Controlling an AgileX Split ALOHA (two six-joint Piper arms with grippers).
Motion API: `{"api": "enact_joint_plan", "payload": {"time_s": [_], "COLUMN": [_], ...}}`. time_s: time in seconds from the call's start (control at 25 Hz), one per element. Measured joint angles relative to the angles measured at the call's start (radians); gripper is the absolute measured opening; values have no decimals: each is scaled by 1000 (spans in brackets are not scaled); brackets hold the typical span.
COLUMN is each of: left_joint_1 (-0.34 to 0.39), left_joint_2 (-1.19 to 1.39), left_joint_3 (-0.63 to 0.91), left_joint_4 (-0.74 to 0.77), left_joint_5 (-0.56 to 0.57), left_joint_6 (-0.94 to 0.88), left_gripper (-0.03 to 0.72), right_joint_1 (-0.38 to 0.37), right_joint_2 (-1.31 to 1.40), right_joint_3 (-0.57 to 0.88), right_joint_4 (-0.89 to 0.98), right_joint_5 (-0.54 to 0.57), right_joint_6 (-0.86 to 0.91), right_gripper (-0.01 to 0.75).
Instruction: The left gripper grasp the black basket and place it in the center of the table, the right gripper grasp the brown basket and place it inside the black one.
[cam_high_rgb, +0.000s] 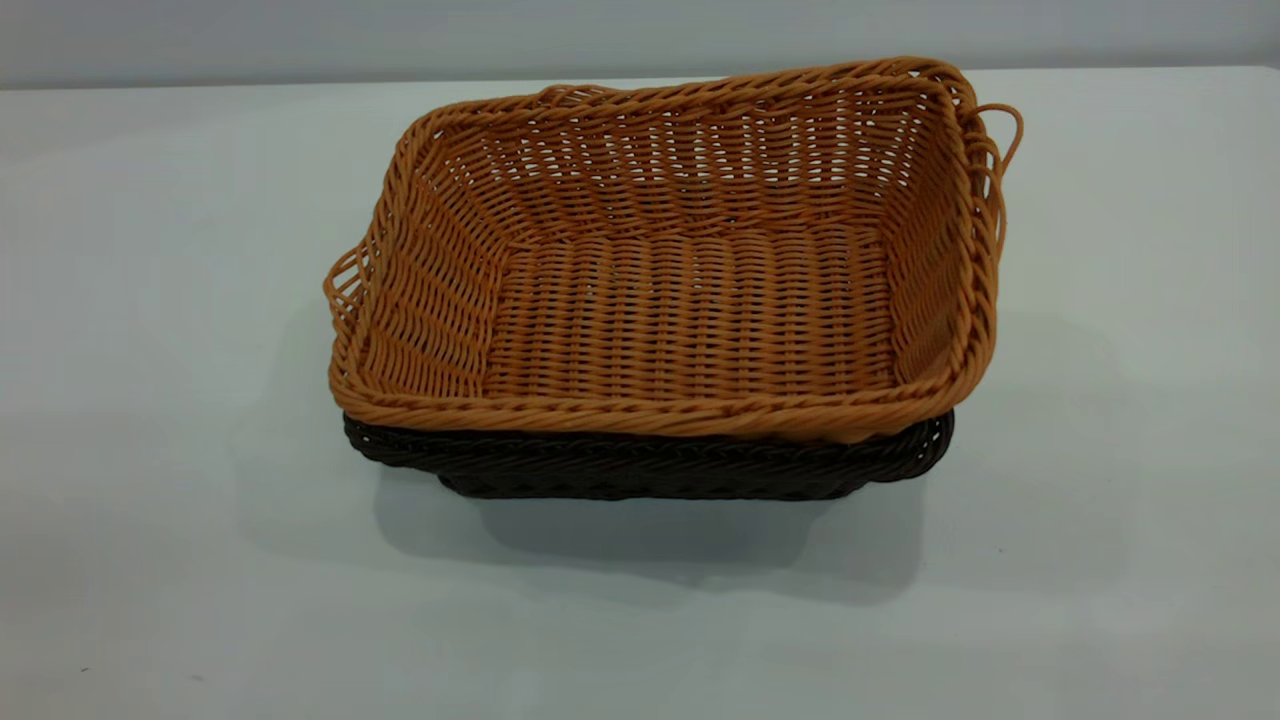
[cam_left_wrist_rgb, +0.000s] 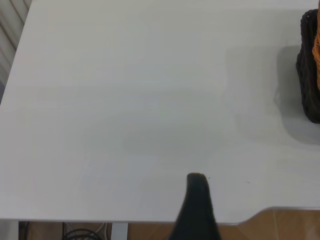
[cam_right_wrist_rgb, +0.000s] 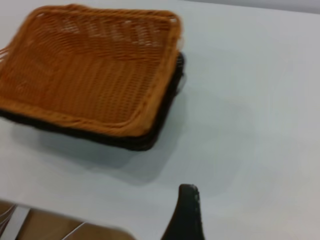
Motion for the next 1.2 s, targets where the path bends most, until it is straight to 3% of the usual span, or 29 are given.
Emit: {"api": "enact_joint_plan", "payload": {"time_s": [0.2,0.48,1.2], "left_joint_1": [0,0,0], "left_joint_2": [0,0,0], "left_joint_3": [0,2,2], "left_joint_4": [0,0,0], "left_joint_5": [0,0,0], "left_joint_6": [0,-1,-1], "left_gripper": [548,548,548], "right_joint_1": [-64,-75,-75], "right_joint_2": [0,0,0], "right_joint_3": [0,1,1], "right_joint_4": [-56,-241,-259], "right_joint_5": [-5,-11,-12], "right_joint_6": [60,271,290], "right_gripper": [586,586,586]}}
